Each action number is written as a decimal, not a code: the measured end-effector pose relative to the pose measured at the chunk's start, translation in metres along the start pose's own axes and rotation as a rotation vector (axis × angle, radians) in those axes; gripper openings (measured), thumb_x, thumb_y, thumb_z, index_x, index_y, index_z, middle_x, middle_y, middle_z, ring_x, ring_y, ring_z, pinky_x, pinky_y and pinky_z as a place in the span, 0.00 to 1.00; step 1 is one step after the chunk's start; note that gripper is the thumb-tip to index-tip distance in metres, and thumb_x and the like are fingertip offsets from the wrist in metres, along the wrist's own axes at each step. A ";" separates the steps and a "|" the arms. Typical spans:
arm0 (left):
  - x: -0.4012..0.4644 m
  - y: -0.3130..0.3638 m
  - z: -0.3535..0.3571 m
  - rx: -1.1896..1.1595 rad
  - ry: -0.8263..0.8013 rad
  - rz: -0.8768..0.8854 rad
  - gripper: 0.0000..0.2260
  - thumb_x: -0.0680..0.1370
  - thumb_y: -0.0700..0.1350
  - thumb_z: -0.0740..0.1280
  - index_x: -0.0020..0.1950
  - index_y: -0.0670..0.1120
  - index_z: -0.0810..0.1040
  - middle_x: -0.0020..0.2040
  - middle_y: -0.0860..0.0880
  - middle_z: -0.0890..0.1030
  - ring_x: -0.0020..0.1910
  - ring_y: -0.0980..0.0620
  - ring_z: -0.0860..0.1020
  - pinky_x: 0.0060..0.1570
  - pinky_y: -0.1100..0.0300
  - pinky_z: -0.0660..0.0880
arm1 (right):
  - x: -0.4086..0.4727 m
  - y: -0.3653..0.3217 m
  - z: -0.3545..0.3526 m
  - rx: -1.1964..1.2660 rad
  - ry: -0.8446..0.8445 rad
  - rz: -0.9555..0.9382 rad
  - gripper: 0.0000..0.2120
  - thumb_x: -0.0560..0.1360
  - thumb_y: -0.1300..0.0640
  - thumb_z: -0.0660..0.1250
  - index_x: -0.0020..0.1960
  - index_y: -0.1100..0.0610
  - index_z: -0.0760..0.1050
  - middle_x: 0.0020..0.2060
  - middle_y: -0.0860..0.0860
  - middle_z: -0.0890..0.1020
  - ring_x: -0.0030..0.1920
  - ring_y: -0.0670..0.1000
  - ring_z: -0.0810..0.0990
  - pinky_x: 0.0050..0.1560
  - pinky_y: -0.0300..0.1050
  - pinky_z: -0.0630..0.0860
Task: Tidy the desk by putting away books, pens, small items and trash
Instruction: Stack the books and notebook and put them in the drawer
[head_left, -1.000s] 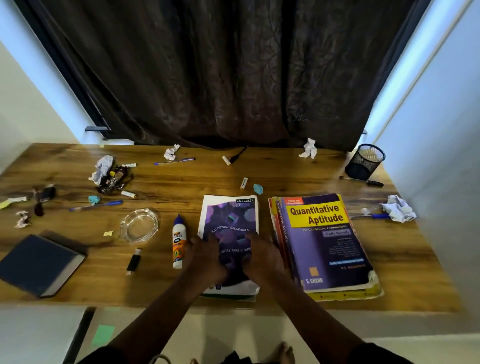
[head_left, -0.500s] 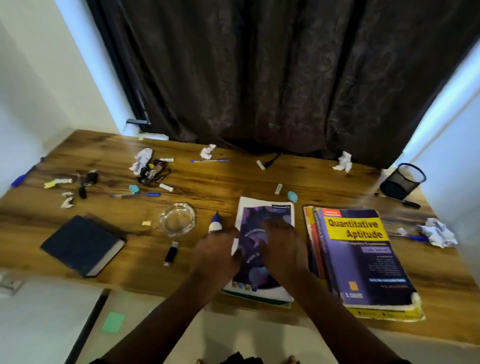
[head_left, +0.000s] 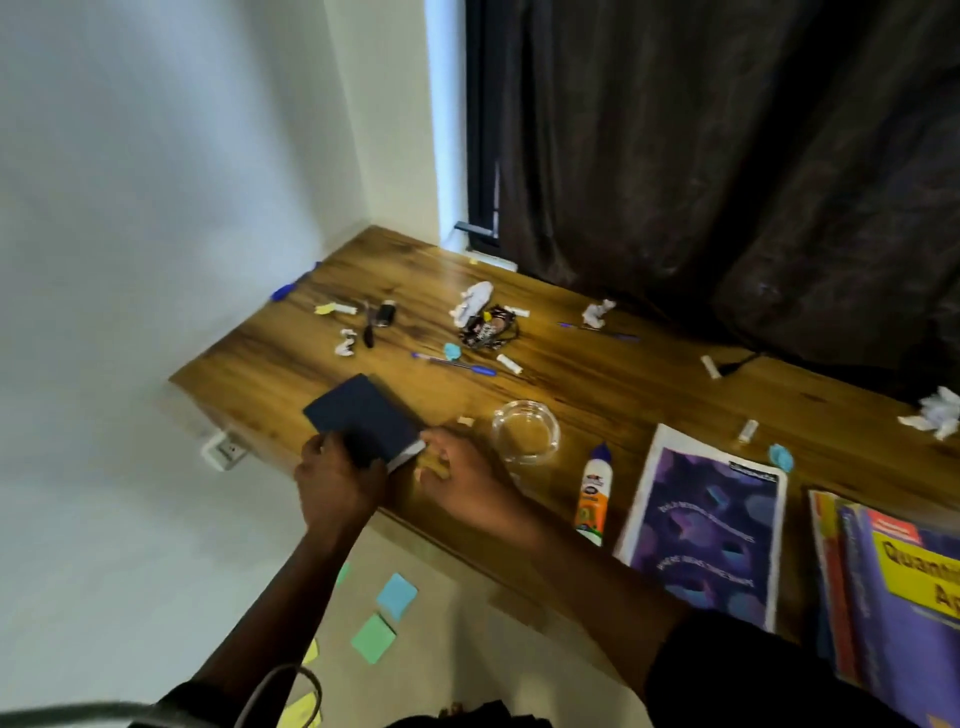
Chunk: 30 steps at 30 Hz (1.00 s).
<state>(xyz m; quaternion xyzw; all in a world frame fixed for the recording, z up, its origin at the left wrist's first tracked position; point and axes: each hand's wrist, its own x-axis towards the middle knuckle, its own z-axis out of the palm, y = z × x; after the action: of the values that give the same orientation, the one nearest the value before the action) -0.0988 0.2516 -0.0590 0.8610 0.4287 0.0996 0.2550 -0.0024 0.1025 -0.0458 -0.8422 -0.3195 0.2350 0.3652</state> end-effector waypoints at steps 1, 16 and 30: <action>-0.001 0.001 -0.005 -0.071 -0.018 -0.039 0.26 0.71 0.52 0.71 0.67 0.44 0.73 0.65 0.38 0.76 0.62 0.36 0.73 0.55 0.46 0.73 | 0.012 -0.006 0.009 0.005 -0.042 0.052 0.28 0.78 0.48 0.68 0.76 0.48 0.66 0.73 0.50 0.71 0.74 0.52 0.69 0.75 0.53 0.67; 0.027 0.003 -0.019 -0.830 -0.246 -0.530 0.07 0.77 0.38 0.71 0.53 0.38 0.76 0.46 0.42 0.79 0.43 0.46 0.79 0.46 0.50 0.79 | 0.073 -0.023 0.028 0.162 -0.043 0.408 0.33 0.78 0.41 0.67 0.77 0.56 0.65 0.72 0.55 0.72 0.70 0.58 0.72 0.68 0.54 0.73; 0.000 0.007 -0.019 -1.058 -0.232 -0.381 0.09 0.82 0.49 0.66 0.60 0.47 0.77 0.54 0.44 0.83 0.52 0.44 0.83 0.46 0.51 0.81 | 0.037 -0.021 -0.019 0.809 0.038 0.416 0.29 0.72 0.51 0.79 0.67 0.55 0.71 0.64 0.54 0.76 0.62 0.55 0.79 0.51 0.54 0.85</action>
<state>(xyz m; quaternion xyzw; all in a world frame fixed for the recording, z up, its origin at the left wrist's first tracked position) -0.1010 0.2547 -0.0395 0.5292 0.4371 0.1578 0.7099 0.0275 0.1312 -0.0239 -0.6822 -0.0190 0.3937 0.6158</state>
